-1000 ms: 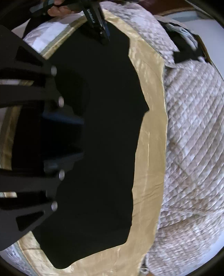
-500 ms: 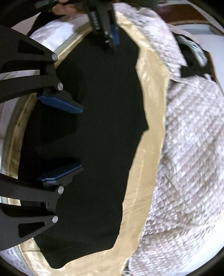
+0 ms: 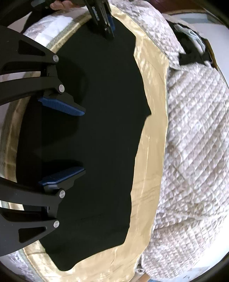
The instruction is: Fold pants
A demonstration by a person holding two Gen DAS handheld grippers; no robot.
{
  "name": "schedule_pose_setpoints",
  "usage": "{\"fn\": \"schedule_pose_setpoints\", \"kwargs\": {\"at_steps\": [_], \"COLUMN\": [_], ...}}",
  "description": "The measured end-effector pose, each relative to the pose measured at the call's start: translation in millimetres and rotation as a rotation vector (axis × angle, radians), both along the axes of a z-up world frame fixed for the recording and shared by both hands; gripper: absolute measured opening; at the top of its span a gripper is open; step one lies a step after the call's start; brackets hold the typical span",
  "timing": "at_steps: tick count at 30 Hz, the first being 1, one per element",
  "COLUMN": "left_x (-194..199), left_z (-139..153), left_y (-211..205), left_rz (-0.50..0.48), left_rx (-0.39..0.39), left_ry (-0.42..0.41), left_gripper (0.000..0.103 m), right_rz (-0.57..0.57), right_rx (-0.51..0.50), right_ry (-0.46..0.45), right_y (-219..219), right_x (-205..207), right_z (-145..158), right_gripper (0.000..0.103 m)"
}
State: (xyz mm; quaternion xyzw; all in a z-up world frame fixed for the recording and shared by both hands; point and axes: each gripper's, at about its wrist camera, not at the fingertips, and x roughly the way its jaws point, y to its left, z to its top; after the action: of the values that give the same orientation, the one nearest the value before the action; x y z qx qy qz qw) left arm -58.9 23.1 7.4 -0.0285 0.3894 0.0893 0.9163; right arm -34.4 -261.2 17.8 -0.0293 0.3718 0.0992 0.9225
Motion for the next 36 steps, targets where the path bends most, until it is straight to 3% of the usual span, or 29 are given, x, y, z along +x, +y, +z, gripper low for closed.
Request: {"fn": "schedule_pose_setpoints", "kwargs": {"at_steps": [6,12,20,36], "left_x": [-2.1,-6.8,-4.5,-10.9], "left_z": [4.4,13.0,11.8,10.1], "left_y": [6.3,-9.0,-24.7,-0.2], "left_rz": [-0.019,-0.127,-0.127,-0.007], "left_rx": [-0.086,-0.128,-0.004,0.089], "left_ry": [-0.023,-0.069,-0.046,-0.011], "left_gripper": [0.046,0.046,0.046,0.046], "right_rz": [-0.032,-0.014,0.031,0.049], "right_rx": [0.013,0.028,0.040,0.038], "right_ry": [0.002,-0.010,-0.027,-0.016], "right_y": [-6.1,-5.3,3.6,8.5], "right_x": [1.2,0.9,-3.5,-5.1], "right_z": [0.9,3.8,6.0,3.8], "right_gripper": [0.061,0.061,0.061,0.061]}}
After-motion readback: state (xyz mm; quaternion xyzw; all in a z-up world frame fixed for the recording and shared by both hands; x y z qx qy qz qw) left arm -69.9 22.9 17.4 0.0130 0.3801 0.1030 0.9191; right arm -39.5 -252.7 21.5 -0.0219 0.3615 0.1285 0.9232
